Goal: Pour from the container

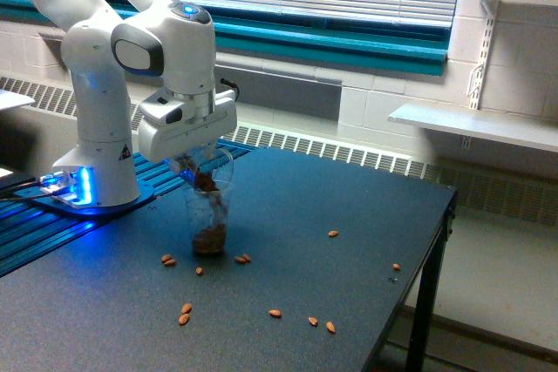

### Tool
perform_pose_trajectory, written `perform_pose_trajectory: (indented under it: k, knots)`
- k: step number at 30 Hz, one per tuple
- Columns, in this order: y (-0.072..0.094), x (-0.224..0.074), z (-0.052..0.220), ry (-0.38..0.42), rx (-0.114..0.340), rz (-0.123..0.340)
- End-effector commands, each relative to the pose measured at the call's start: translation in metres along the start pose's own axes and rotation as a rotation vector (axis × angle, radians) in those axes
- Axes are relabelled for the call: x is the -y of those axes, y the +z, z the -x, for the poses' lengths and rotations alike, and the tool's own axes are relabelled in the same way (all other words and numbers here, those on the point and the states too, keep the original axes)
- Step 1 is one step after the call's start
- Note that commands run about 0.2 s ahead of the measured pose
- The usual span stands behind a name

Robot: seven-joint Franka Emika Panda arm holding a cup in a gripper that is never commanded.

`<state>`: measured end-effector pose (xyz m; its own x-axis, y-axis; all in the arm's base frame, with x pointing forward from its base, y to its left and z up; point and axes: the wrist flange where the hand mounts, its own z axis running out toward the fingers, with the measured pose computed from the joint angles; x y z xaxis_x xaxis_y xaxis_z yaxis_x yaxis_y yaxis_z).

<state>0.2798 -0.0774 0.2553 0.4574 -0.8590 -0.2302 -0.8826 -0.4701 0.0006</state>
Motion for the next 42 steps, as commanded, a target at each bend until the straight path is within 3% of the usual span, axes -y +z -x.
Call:
perform_pose_trajectory:
  k: [1,14,42]
  knots:
    - [0.018,-0.003,0.015,-0.016,0.022,0.054]
    - [0.024,-0.008,0.011,-0.009,0.020,0.075]
    - [0.018,-0.029,-0.011,0.015,-0.022,0.056]
